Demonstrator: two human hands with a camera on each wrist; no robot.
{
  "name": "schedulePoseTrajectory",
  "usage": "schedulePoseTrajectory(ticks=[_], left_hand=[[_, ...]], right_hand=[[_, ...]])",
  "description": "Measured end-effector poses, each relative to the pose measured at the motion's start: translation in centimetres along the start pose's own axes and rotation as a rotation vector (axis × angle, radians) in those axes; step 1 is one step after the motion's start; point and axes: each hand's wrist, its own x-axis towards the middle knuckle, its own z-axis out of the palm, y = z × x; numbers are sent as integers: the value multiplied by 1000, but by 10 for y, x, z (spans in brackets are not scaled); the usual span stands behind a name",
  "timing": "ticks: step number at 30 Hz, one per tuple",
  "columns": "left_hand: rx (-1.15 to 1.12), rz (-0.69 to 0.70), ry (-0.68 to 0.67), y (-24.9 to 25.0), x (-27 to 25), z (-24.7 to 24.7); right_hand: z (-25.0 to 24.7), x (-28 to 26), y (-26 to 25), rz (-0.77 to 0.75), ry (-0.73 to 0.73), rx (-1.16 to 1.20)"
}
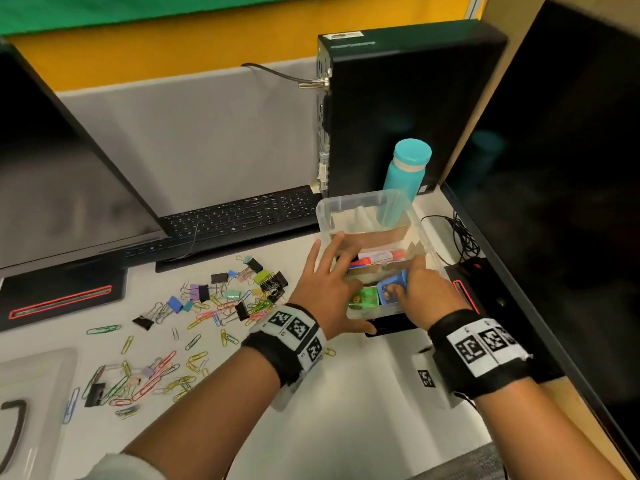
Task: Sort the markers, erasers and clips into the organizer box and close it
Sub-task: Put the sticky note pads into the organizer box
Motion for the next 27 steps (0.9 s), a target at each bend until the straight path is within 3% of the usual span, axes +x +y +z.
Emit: schedulePoseTrajectory(ticks=[4, 8, 14, 18, 20, 23, 27], left_hand=[[108, -4, -44, 7, 6, -1], [64, -53, -61, 14, 5, 2], [-63, -82, 12, 10, -15, 6], [-198, -138, 165, -10, -64, 11], [-253, -196, 175, -28, -93, 18], [-300, -313, 115, -61, -137, 31], [-368, -509, -21, -107, -193, 57]], right_hand=[[10, 13, 2, 67, -23, -86], [6, 24, 0, 87, -116, -189], [-5, 24, -7, -17, -246, -421], [-18, 7, -30, -76, -102, -435], [-21, -6, -54, -127, 3, -445], [-11, -28, -93, -333, 173, -310], [40, -28, -128, -540, 79, -105]])
